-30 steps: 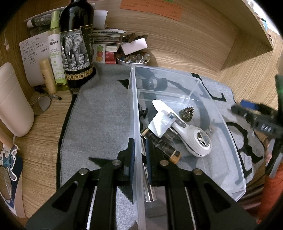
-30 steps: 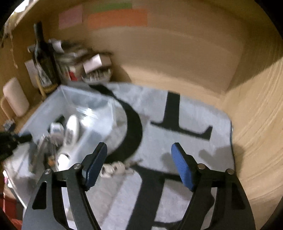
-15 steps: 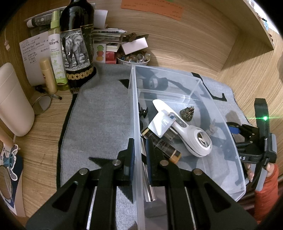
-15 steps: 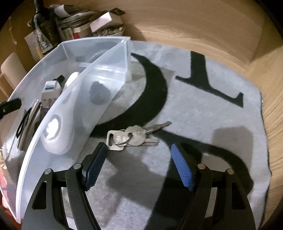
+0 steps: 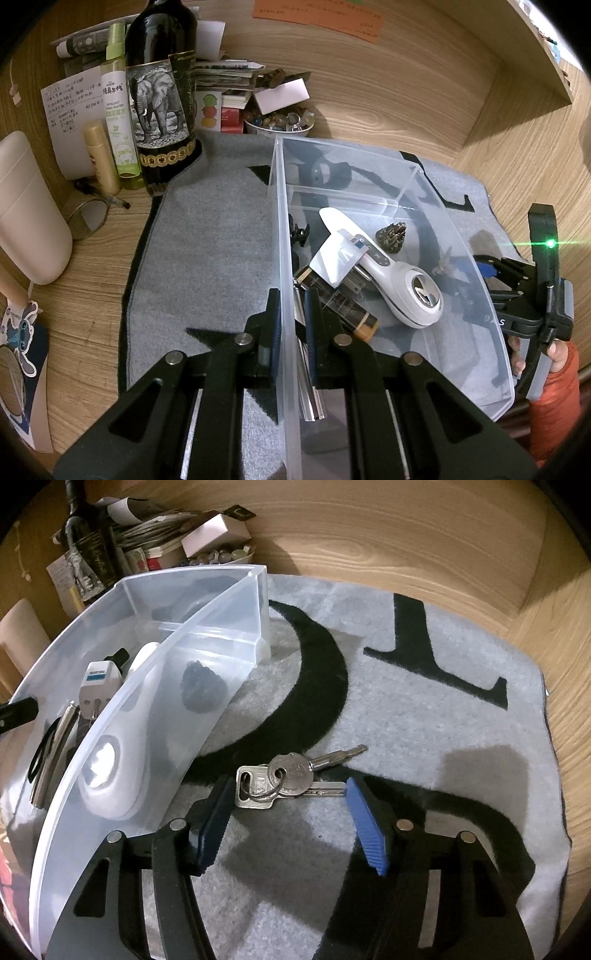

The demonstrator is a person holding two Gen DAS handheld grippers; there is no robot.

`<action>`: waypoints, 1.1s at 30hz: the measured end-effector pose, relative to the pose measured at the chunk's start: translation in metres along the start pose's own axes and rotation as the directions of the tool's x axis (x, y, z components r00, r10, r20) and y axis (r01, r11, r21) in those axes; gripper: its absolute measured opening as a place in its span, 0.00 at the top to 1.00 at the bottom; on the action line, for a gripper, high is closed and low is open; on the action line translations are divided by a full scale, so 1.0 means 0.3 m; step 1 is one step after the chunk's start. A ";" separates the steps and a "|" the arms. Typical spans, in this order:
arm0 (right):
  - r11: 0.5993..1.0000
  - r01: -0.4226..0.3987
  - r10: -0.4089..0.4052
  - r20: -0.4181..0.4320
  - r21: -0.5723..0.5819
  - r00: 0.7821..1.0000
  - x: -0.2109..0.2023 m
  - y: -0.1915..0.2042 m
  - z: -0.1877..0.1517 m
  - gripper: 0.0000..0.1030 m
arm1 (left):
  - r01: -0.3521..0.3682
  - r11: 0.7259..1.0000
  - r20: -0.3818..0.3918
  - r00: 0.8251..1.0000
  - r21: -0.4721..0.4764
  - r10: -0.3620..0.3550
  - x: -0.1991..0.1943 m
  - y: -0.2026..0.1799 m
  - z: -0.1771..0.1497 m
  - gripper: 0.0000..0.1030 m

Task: Organize rigid objects
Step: 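Grasp the key ring with the right tool and release it into the box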

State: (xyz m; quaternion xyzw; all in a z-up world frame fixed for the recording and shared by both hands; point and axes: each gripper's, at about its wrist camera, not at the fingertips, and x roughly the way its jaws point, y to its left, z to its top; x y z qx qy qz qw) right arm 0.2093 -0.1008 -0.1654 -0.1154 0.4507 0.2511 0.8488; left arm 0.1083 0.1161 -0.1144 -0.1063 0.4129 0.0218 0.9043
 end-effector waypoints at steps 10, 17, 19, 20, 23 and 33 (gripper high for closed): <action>0.999 0.034 -0.035 0.111 0.012 0.993 -0.125 0.001 0.041 0.43 | -0.007 1.000 -0.002 1.000 0.005 0.007 0.001 -0.009 0.001 0.90; 1.000 0.019 -0.017 0.235 -0.005 0.972 -0.271 0.036 0.111 0.43 | -0.009 1.000 0.001 1.000 0.003 0.009 0.003 -0.009 0.002 0.90; 1.000 0.008 -0.003 0.267 -0.018 0.964 -0.304 0.052 0.130 0.43 | -0.009 1.000 0.001 1.000 0.004 0.009 0.003 -0.008 0.003 0.90; 1.000 0.006 0.002 0.282 -0.027 0.959 -0.321 0.065 0.137 0.43 | -0.009 1.000 0.000 1.000 0.004 0.009 0.004 -0.008 0.003 0.90; 0.998 -0.010 0.029 0.326 -0.061 0.945 -0.369 0.111 0.156 0.43 | -0.009 1.000 0.000 1.000 0.004 0.009 0.004 -0.007 0.003 0.90; 0.982 -0.082 0.137 0.347 -0.168 0.928 -0.378 0.256 0.168 0.43 | -0.005 1.000 0.001 1.000 0.002 0.005 0.003 -0.008 0.003 0.90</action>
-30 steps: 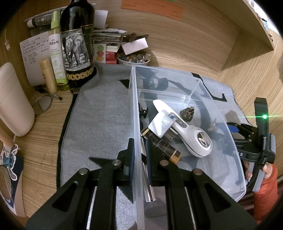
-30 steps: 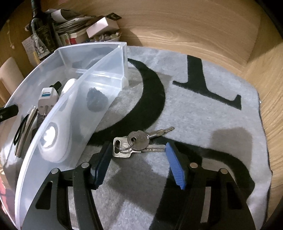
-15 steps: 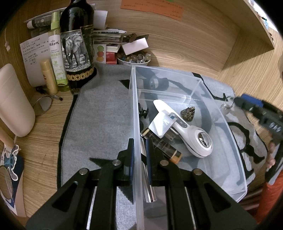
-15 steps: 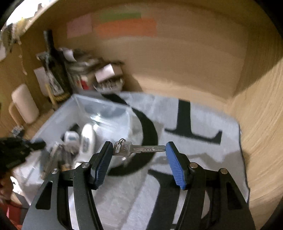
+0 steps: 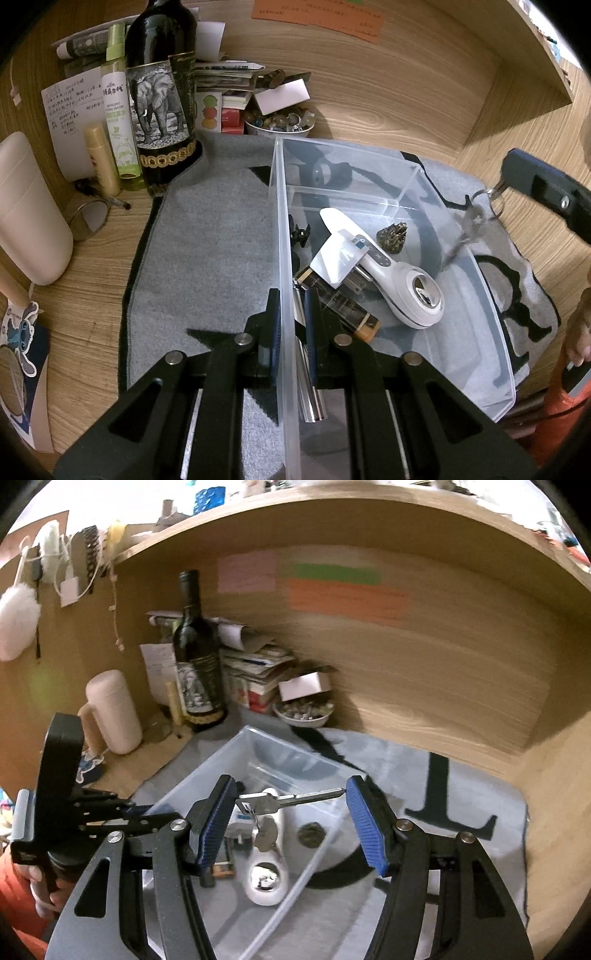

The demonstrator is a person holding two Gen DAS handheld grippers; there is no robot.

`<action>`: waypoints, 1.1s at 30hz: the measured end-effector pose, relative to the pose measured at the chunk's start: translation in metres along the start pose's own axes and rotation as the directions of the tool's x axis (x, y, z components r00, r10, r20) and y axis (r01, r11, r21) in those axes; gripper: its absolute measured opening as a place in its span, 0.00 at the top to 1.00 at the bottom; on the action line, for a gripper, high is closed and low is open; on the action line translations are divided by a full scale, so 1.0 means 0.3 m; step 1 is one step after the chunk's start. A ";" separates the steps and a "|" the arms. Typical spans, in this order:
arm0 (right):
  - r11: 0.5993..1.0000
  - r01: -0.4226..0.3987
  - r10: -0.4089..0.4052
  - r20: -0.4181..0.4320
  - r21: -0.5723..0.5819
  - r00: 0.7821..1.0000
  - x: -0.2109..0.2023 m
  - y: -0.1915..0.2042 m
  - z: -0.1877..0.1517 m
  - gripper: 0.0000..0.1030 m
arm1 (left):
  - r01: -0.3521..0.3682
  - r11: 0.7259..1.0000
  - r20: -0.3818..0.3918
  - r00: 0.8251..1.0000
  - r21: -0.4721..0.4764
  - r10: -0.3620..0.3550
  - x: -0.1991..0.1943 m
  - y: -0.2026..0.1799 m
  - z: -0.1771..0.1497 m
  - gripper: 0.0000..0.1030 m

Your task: Organize rigid objects

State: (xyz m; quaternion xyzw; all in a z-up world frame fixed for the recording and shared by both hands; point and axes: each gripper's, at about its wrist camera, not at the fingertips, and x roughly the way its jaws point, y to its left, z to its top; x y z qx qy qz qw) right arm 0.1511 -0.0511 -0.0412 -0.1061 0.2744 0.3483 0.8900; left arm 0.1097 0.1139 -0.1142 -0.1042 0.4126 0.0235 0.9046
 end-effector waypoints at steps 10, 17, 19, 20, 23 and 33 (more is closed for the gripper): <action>0.997 -0.060 0.052 -0.173 -0.041 0.984 0.167 0.078 -0.074 0.43 | 0.006 1.000 0.003 1.000 0.002 -0.006 -0.003 0.005 -0.004 0.90; 0.995 -0.084 0.068 -0.262 -0.053 0.963 0.246 0.097 -0.095 0.43 | 0.007 1.000 0.004 1.000 0.004 -0.007 -0.003 0.005 -0.005 0.90; 0.995 -0.089 0.072 -0.277 -0.048 0.958 0.257 0.098 -0.101 0.43 | 0.007 1.000 0.003 1.000 0.005 -0.007 -0.002 0.005 -0.004 0.90; 0.995 -0.093 0.076 -0.281 -0.046 0.957 0.258 0.099 -0.104 0.43 | 0.008 1.000 0.001 1.000 0.006 -0.008 -0.002 0.005 -0.004 0.90; 0.995 -0.092 0.078 -0.272 -0.041 0.959 0.241 0.096 -0.104 0.43 | 0.004 1.000 -0.010 1.000 0.006 -0.003 0.004 0.007 -0.006 0.90; 0.999 -0.038 0.037 -0.132 -0.003 0.991 0.051 0.057 -0.078 0.30 | -0.032 0.998 0.098 0.995 0.047 0.027 -0.113 -0.041 0.015 0.81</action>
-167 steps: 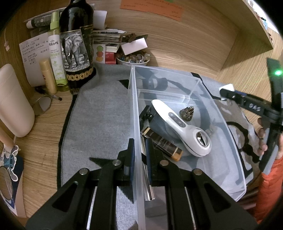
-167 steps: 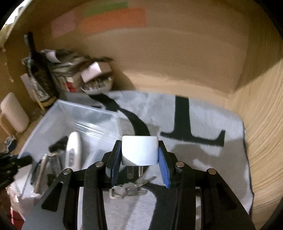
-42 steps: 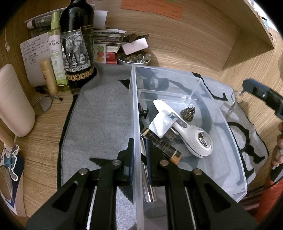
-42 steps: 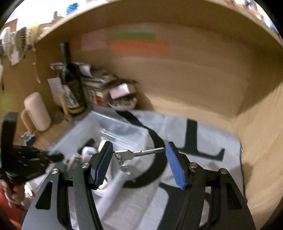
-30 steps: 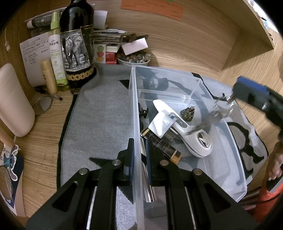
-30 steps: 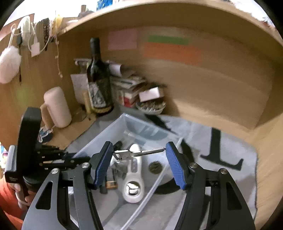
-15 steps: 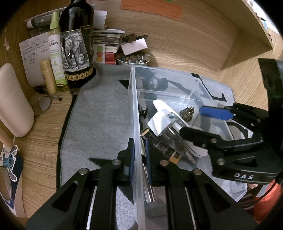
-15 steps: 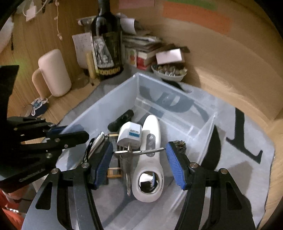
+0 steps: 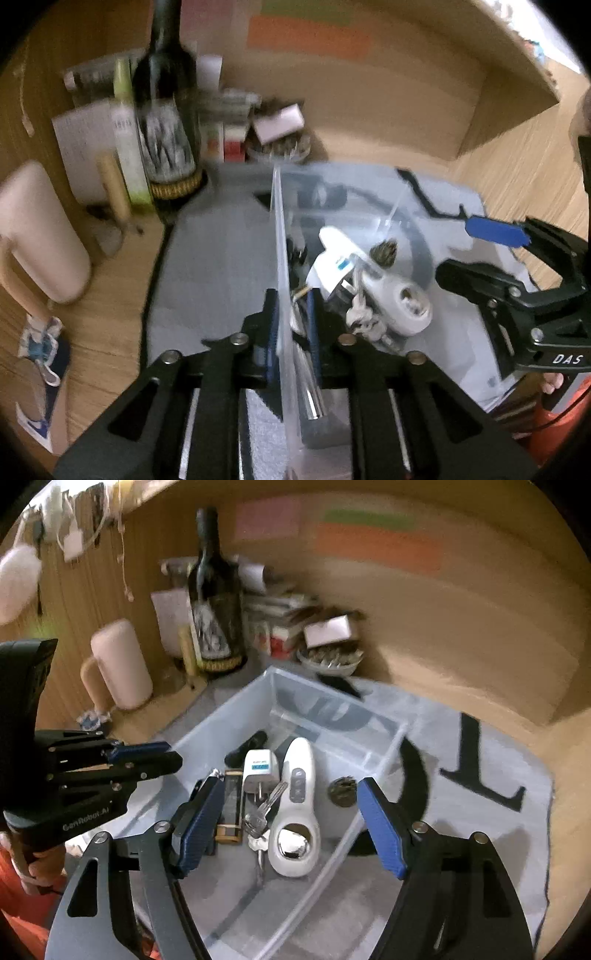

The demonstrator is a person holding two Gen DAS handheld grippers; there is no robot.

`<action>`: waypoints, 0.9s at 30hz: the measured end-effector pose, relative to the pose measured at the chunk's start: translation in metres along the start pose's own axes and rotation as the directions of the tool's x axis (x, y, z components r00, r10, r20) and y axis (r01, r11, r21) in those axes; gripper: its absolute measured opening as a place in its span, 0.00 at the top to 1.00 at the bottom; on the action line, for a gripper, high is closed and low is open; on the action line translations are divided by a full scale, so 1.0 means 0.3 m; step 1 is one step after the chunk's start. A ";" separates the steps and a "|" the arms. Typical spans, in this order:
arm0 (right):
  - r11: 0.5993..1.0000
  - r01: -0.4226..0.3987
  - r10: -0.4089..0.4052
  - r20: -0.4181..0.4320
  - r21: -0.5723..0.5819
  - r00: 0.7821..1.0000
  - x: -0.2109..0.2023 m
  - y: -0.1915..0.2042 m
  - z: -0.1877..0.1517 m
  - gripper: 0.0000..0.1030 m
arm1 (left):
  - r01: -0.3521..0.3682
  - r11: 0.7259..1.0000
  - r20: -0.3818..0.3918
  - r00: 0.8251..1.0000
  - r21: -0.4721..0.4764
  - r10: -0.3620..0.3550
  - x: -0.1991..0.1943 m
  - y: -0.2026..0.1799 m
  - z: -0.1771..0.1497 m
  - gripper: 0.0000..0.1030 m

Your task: Organize rigid objects

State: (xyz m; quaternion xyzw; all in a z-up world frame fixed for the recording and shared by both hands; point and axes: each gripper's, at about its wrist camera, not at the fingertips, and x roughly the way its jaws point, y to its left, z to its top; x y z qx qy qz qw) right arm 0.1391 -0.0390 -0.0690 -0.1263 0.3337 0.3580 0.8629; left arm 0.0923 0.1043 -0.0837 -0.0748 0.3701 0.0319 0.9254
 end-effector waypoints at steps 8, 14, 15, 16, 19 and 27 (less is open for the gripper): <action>0.997 0.068 -0.075 0.174 0.048 0.982 -0.243 -0.016 -0.038 0.16 | 0.018 0.998 0.175 0.984 0.060 -0.028 -0.185 -0.103 0.019 0.48; 0.992 0.094 -0.114 0.261 0.089 0.959 -0.379 -0.018 -0.076 0.01 | -0.035 0.996 0.356 0.935 0.083 0.003 -0.333 -0.190 -0.011 0.10; 0.991 0.101 -0.122 0.277 0.091 0.953 -0.399 -0.016 -0.085 0.00 | -0.043 0.995 0.378 0.926 0.086 0.007 -0.350 -0.199 -0.019 0.05; 0.989 0.115 -0.137 0.288 0.092 0.948 -0.417 -0.011 -0.093 0.00 | -0.050 0.995 0.397 0.918 0.091 0.010 -0.369 -0.212 -0.025 0.04; 0.982 0.159 -0.182 0.314 0.098 0.932 -0.452 -0.002 -0.112 0.00 | -0.049 0.993 0.428 0.904 0.103 0.000 -0.406 -0.237 -0.042 0.02; 0.975 0.185 -0.218 0.359 0.124 0.907 -0.524 0.008 -0.163 0.00 | -0.030 0.996 0.460 0.888 0.081 -0.011 -0.458 -0.256 -0.075 0.01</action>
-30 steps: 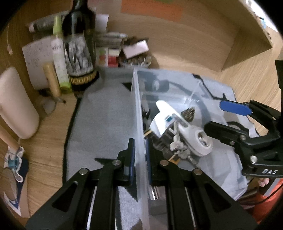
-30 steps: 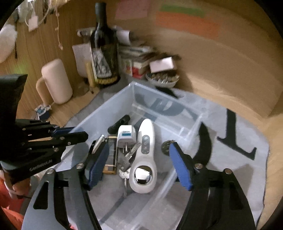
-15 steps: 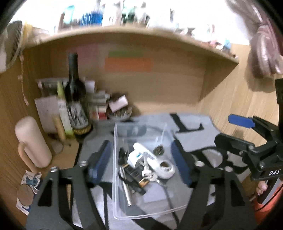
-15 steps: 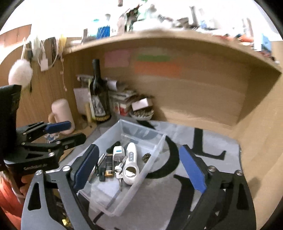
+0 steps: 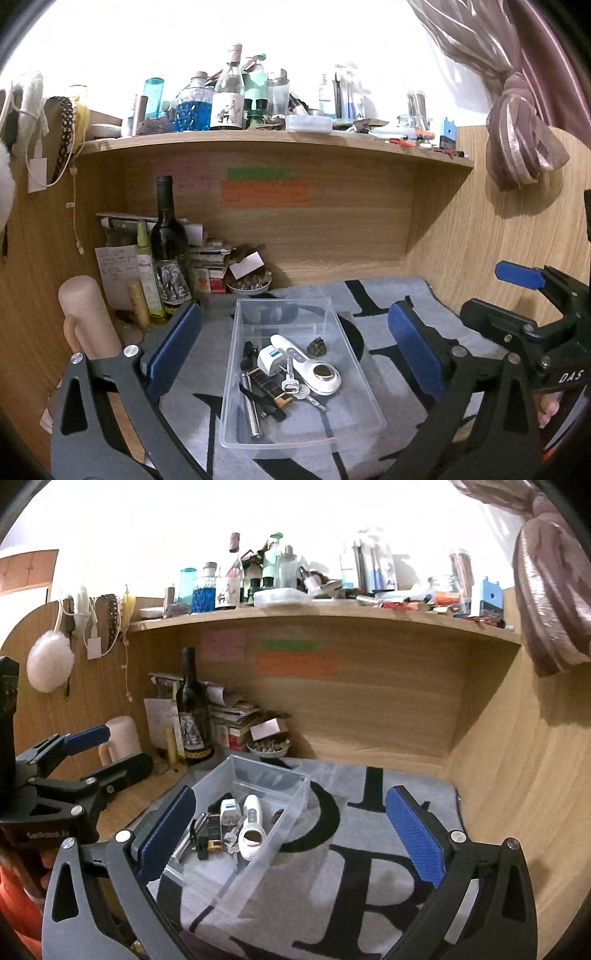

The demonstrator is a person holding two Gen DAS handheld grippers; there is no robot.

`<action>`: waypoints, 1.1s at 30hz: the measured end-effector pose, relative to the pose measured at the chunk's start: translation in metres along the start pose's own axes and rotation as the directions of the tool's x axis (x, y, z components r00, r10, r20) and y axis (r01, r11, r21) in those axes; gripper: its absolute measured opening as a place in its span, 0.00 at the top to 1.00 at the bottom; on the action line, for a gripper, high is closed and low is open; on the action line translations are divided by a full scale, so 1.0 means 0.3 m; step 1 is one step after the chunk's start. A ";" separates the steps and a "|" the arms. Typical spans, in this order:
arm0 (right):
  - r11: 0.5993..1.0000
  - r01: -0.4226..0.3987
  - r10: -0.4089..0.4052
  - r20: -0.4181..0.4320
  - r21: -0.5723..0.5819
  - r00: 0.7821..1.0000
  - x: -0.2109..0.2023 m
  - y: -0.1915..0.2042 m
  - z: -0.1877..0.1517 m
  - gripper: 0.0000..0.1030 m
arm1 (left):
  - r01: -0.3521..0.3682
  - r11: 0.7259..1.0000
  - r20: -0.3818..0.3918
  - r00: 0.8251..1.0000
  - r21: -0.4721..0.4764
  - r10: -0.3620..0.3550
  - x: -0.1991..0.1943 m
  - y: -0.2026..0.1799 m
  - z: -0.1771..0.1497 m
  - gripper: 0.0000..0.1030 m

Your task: Organize rigid objects

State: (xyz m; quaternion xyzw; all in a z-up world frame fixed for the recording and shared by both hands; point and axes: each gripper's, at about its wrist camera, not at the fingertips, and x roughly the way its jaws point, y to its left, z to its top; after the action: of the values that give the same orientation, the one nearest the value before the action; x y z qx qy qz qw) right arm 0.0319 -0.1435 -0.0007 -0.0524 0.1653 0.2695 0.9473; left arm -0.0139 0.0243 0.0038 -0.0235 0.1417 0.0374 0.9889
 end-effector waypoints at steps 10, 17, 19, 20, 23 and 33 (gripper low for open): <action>1.000 0.019 -0.019 0.020 0.010 1.000 -0.034 0.001 -0.003 0.00 | 0.002 1.000 0.024 1.000 0.009 -0.002 -0.034 -0.014 -0.004 0.01; 1.000 0.017 -0.017 0.015 0.018 1.000 -0.033 -0.001 -0.004 0.00 | 0.003 1.000 0.024 1.000 0.005 -0.003 -0.037 -0.010 -0.007 0.00; 1.000 0.018 -0.019 0.015 0.019 1.000 -0.033 -0.001 -0.002 0.00 | 0.002 1.000 0.023 1.000 0.001 -0.002 -0.035 -0.007 -0.009 0.00; 1.000 0.018 -0.018 0.016 0.020 1.000 -0.032 -0.001 -0.002 0.00 | 0.003 1.000 0.022 1.000 0.001 -0.003 -0.035 -0.007 -0.009 0.00; 0.999 0.022 -0.022 0.017 0.027 1.000 -0.031 0.005 -0.001 0.00 | 0.006 1.000 0.019 1.000 0.000 -0.006 -0.030 -0.003 -0.010 0.00; 0.998 0.032 -0.033 0.026 0.046 0.999 -0.034 0.002 0.002 0.00 | 0.019 1.000 0.015 1.000 0.007 -0.019 -0.017 -0.006 -0.012 0.00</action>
State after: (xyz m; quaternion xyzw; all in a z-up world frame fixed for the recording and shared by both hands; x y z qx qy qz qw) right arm 0.0237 -0.1479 0.0032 -0.0299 0.1575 0.2510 0.9546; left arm -0.0196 0.0220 0.0019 -0.0212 0.1343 0.0276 0.9903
